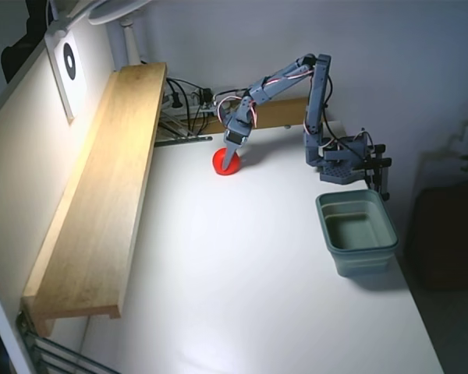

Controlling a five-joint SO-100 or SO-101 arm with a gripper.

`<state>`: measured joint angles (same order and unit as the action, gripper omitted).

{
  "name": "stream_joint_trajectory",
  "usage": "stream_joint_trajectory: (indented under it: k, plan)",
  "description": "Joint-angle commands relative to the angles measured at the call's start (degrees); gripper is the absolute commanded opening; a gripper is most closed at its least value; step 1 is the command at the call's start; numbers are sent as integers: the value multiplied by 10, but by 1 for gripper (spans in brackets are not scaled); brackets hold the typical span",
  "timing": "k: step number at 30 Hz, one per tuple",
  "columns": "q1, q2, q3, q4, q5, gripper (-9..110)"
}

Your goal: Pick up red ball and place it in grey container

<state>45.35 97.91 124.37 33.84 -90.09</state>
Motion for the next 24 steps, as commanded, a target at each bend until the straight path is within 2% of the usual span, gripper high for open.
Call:
stream_joint_trajectory:
  k: [1,12,24]
  plan:
    - [7,9,-7,13,1,23]
    - [7,47,-86,130,1,23]
    - [7,60,-256,313,1,23]
